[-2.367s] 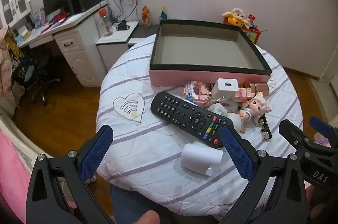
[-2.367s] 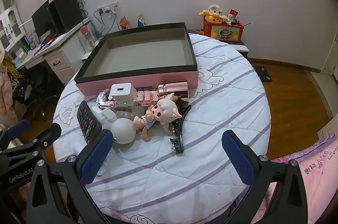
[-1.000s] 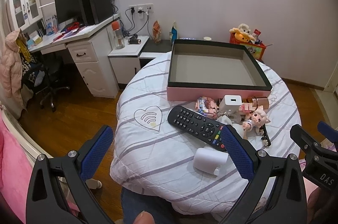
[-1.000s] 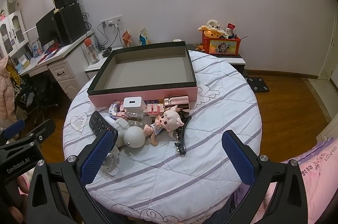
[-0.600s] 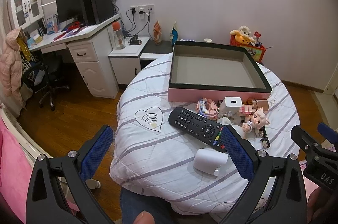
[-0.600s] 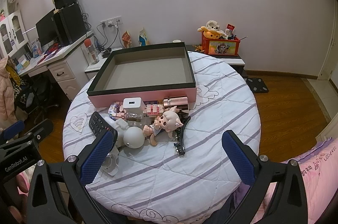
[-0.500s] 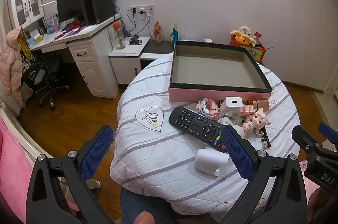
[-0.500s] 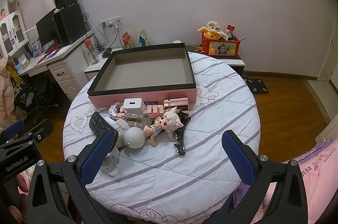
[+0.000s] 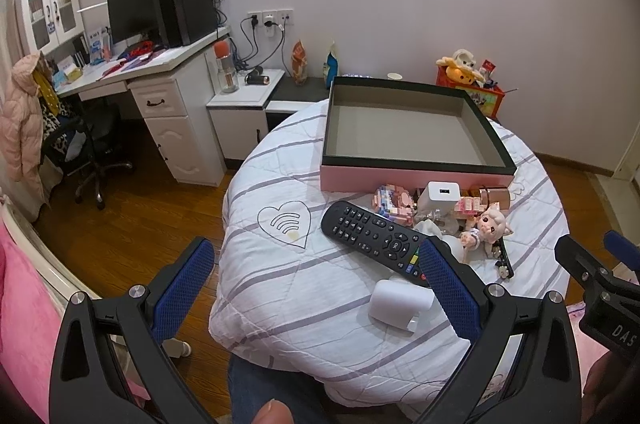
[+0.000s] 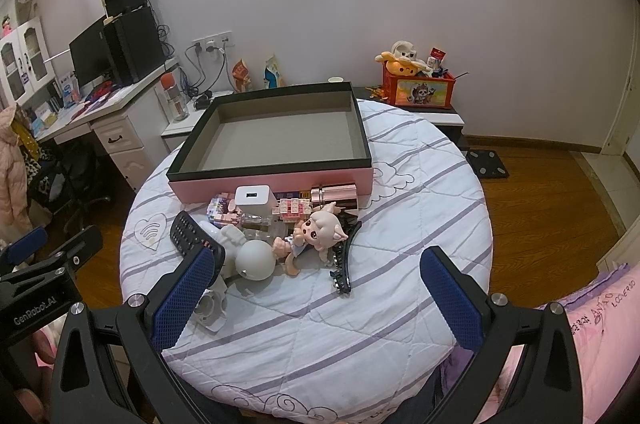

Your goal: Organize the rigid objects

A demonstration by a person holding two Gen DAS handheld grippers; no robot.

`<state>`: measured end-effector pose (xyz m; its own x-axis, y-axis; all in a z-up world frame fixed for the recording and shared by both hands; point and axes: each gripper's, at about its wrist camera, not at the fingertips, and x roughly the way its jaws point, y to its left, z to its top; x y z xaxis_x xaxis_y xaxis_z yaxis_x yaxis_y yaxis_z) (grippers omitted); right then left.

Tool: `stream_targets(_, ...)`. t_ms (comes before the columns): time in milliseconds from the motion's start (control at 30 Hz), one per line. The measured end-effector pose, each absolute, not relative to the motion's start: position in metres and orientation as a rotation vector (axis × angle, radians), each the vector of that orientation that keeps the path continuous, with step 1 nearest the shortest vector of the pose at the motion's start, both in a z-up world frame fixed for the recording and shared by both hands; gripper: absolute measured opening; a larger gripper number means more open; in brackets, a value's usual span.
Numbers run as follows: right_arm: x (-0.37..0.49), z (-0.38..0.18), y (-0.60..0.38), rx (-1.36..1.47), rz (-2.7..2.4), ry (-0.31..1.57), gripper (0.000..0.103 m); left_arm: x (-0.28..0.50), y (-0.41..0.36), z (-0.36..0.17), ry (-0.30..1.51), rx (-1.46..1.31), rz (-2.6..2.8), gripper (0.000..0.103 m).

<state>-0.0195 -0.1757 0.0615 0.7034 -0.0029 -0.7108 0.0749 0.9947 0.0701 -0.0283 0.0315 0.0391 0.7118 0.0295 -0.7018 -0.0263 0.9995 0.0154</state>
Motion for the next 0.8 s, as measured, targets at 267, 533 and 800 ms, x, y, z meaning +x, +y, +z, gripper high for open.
stream_targets(267,-0.019,0.059,-0.181,0.103,-0.047,0.799,0.103,-0.028,0.034,0.031,0.8,0.001,0.026,0.103)
stream_targets(533,-0.012,0.052,-0.189,0.115,-0.063,0.818,0.103,-0.02,0.033,0.02,0.829,-0.012,0.018,0.103)
stream_targets(800,0.0,0.035,-0.195,0.122,-0.068,0.856,0.103,-0.006,0.028,0.003,0.869,-0.003,0.004,0.103)
